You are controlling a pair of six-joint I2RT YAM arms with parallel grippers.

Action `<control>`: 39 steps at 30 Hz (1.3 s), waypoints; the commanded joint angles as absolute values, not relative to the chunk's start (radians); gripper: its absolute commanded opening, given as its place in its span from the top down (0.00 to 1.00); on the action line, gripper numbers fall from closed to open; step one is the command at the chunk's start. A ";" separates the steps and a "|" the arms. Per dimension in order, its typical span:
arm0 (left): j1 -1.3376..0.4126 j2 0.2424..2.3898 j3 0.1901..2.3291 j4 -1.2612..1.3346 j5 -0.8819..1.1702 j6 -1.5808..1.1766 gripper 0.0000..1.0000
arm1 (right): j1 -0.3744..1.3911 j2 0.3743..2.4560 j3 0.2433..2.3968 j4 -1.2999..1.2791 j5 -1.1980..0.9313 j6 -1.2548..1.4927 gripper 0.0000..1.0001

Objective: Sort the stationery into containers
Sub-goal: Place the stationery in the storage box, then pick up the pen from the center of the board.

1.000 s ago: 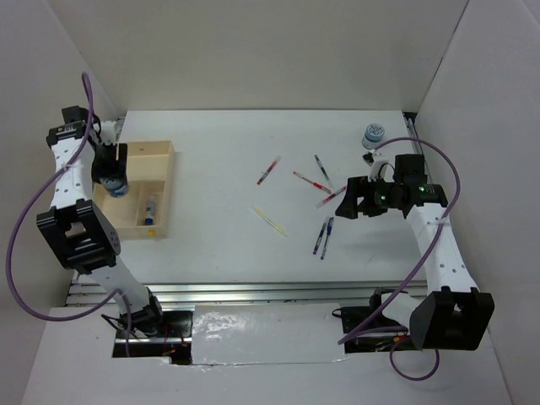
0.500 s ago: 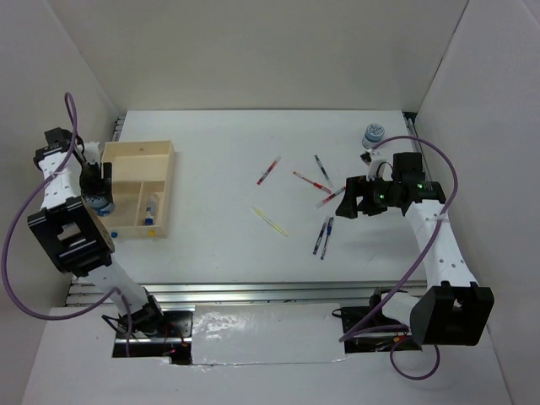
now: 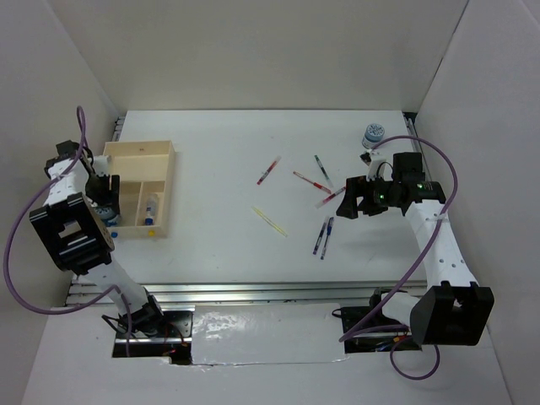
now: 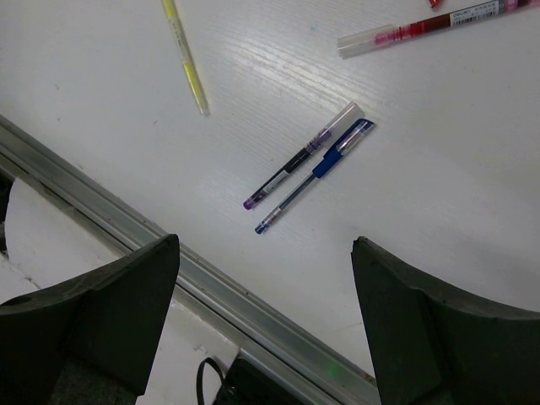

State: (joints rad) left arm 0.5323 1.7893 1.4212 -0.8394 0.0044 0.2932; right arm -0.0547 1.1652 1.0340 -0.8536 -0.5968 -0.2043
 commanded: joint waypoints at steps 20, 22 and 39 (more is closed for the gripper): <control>0.517 1.689 1.405 -0.805 -0.055 0.318 0.25 | -0.069 1.158 1.048 -0.839 -0.591 -0.242 0.11; 0.509 1.677 1.410 -0.805 -0.057 0.319 0.14 | -0.071 1.160 1.048 -0.839 -0.591 -0.244 0.11; 0.295 1.435 1.517 -0.887 0.258 0.314 0.08 | 0.138 1.157 1.045 -0.812 -0.375 -0.304 0.37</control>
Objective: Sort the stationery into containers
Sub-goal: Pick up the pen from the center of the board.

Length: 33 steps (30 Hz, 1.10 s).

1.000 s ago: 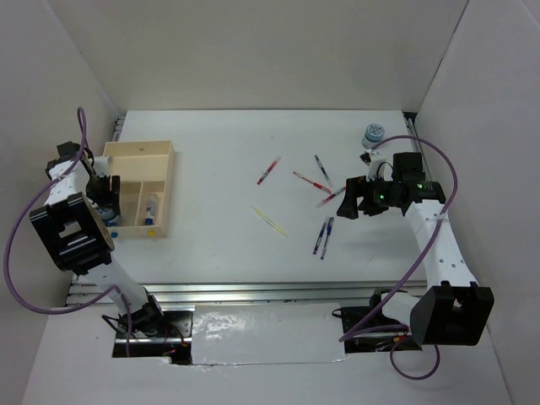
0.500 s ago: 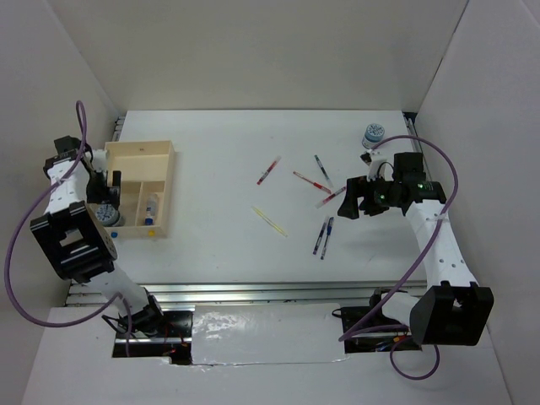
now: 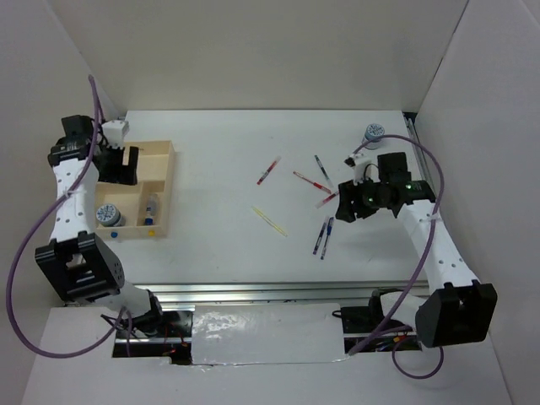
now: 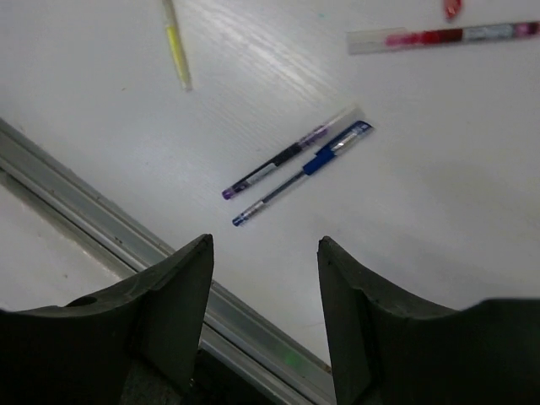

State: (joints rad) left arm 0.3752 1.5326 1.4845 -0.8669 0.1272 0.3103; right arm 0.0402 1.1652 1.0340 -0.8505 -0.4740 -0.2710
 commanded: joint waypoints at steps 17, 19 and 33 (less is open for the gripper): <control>0.204 1.232 1.359 -0.661 0.388 -0.054 0.01 | 0.641 1.706 1.276 -0.623 -0.176 -0.164 0.60; 0.204 1.221 1.333 -0.647 0.400 -0.067 0.01 | 0.660 1.767 1.287 -0.601 -0.160 -0.152 0.61; 0.206 1.192 1.266 -0.638 0.387 -0.048 0.01 | 0.724 1.993 1.401 -0.589 -0.091 -0.110 0.64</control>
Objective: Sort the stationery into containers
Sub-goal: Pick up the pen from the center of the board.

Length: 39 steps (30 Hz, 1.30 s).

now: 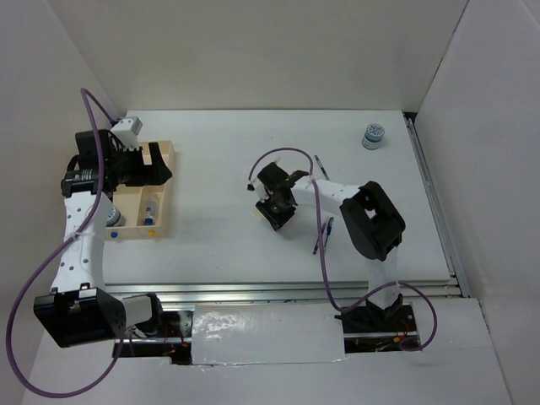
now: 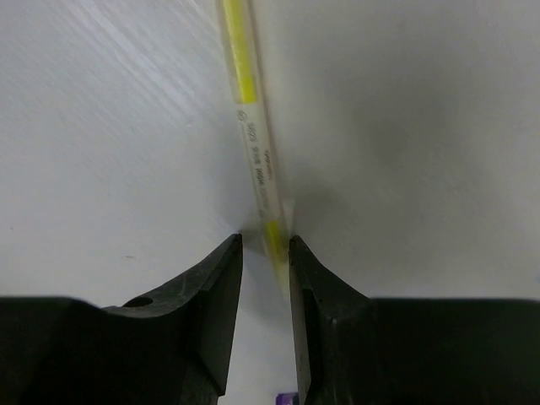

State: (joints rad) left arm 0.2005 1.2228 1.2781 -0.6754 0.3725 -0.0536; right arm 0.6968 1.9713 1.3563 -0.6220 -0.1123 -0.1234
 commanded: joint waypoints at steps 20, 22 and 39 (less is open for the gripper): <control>0.023 0.890 1.060 -0.620 0.612 0.877 0.14 | 0.677 1.824 1.534 -0.886 -0.496 -0.247 1.00; -0.116 0.847 1.008 -0.594 0.563 0.945 0.22 | 0.663 1.804 1.562 -0.957 -0.575 -0.261 1.00; -0.817 0.982 0.989 -0.577 0.305 1.167 0.31 | 0.649 1.829 1.580 -1.203 -1.009 -0.382 1.00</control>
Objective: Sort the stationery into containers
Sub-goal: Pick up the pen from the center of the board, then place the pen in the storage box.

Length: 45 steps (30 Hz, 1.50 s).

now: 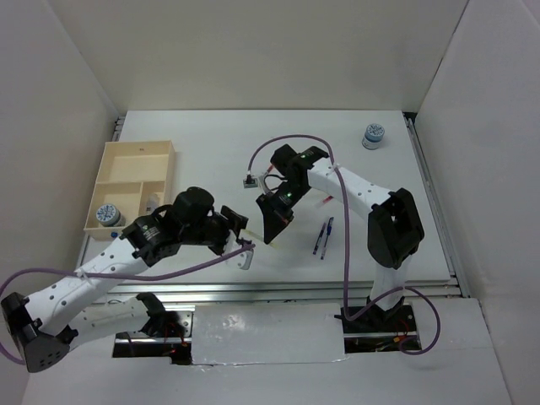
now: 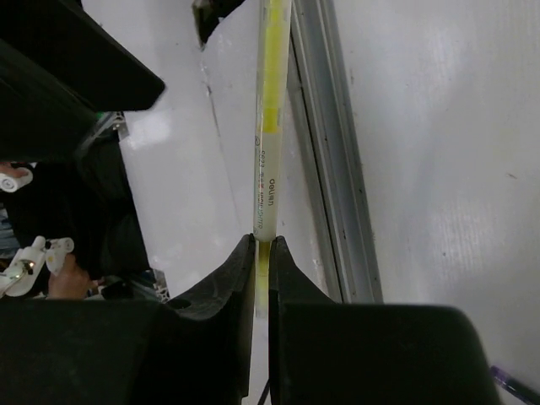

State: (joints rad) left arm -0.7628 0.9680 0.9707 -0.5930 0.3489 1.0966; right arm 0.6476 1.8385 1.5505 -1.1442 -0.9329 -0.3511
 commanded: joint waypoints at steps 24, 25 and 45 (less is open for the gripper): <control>-0.931 1.131 1.003 -0.509 0.043 0.988 0.95 | 0.612 1.865 1.669 -1.321 -1.120 -0.437 0.56; -0.920 1.123 0.999 -0.511 0.048 0.989 0.96 | 0.594 1.867 1.672 -1.321 -1.120 -0.434 0.43; 0.188 1.581 1.501 -0.618 0.454 0.638 1.00 | 0.077 1.818 1.645 -1.146 -1.022 -0.305 0.27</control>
State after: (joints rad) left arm 0.0654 1.4654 1.3563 -0.6197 0.3695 0.7685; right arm 0.0574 1.8980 1.6882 -1.1980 -1.0275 -0.3054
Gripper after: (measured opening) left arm 0.228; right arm 0.731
